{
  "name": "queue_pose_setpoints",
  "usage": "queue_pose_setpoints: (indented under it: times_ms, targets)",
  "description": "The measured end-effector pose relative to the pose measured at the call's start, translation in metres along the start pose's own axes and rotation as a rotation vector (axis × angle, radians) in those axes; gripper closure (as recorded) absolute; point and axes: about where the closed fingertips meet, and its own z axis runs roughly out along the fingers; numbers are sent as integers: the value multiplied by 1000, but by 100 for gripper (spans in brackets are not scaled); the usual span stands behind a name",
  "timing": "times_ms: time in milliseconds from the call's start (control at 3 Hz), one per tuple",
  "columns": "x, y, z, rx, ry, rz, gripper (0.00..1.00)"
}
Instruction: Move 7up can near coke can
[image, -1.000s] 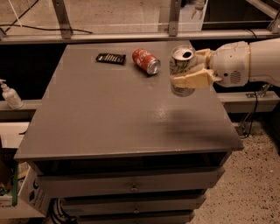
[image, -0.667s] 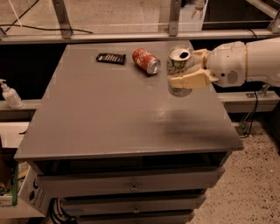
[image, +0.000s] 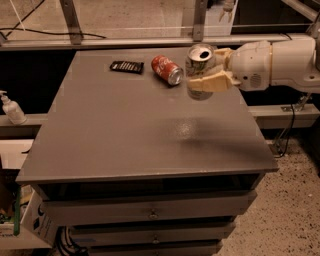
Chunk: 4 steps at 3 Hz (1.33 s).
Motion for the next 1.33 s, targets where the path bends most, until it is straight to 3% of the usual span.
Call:
queue_pose_setpoints:
  times_ms: [667,1333]
  targets:
    - [16,-74,19,128,-79,22,100]
    - [57,-119,36,207,-50,38,100]
